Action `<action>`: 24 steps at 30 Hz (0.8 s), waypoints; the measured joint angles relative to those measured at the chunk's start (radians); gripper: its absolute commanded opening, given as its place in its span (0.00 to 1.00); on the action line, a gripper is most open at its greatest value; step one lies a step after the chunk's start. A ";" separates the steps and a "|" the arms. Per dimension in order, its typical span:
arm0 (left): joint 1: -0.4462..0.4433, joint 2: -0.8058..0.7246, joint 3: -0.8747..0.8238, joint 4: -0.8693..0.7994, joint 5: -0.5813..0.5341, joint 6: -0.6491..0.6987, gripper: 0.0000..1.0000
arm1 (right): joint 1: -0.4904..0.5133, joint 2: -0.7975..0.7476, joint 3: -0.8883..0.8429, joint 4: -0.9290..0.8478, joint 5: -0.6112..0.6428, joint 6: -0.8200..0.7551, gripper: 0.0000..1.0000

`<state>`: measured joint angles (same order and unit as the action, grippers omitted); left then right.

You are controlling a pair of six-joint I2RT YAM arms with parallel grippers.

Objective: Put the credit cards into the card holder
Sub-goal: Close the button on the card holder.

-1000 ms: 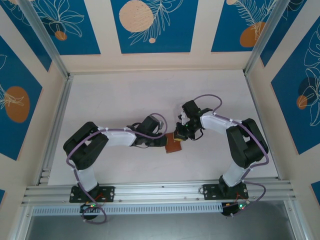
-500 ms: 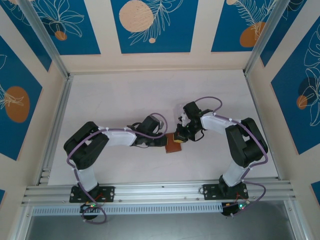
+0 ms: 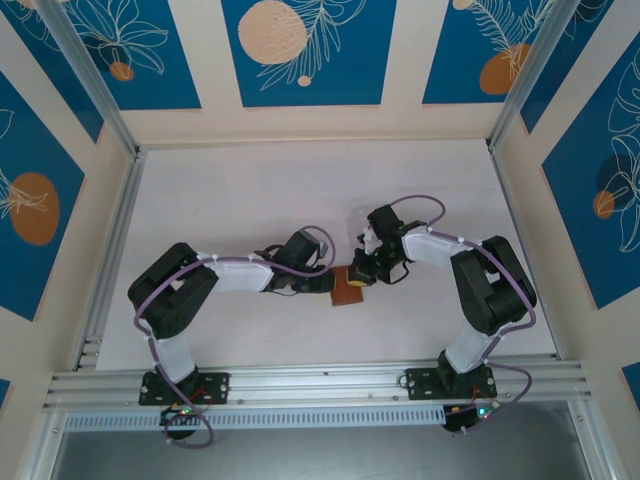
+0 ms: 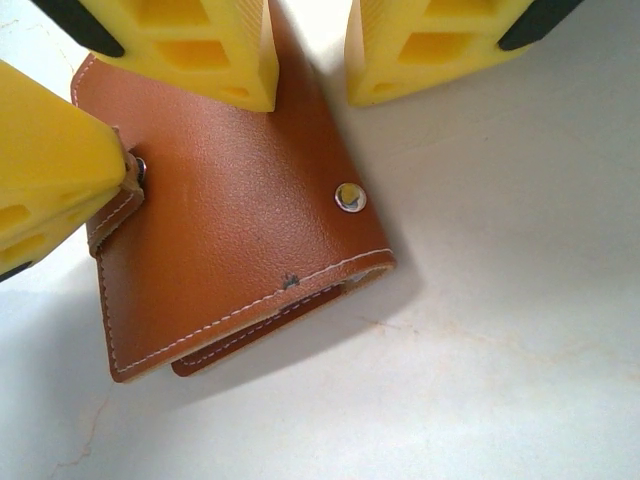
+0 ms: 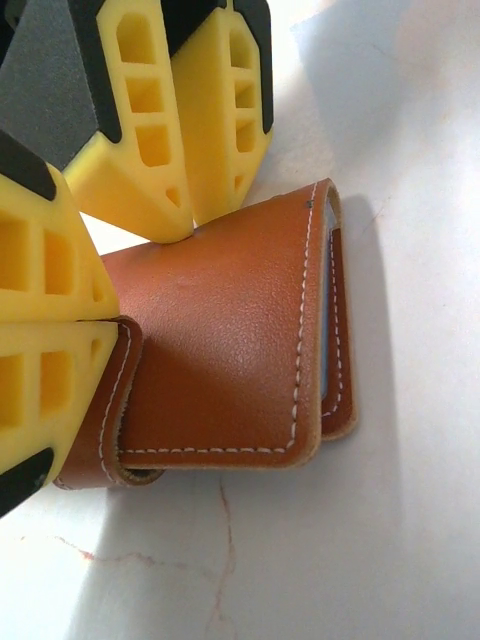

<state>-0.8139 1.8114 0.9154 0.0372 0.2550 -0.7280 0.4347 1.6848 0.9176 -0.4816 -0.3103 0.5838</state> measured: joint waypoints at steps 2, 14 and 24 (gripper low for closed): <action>0.000 0.001 0.000 0.000 0.000 0.000 0.25 | -0.001 -0.002 -0.008 0.008 -0.003 0.002 0.00; 0.000 0.002 0.002 0.000 0.000 0.000 0.25 | -0.004 -0.026 -0.060 0.080 -0.009 0.044 0.00; 0.014 -0.014 0.023 -0.044 -0.018 0.026 0.35 | 0.023 -0.090 0.004 -0.011 0.153 0.039 0.46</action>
<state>-0.7994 1.7969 0.9379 -0.0071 0.2371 -0.7025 0.4580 1.5951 0.9218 -0.4923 -0.1570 0.6224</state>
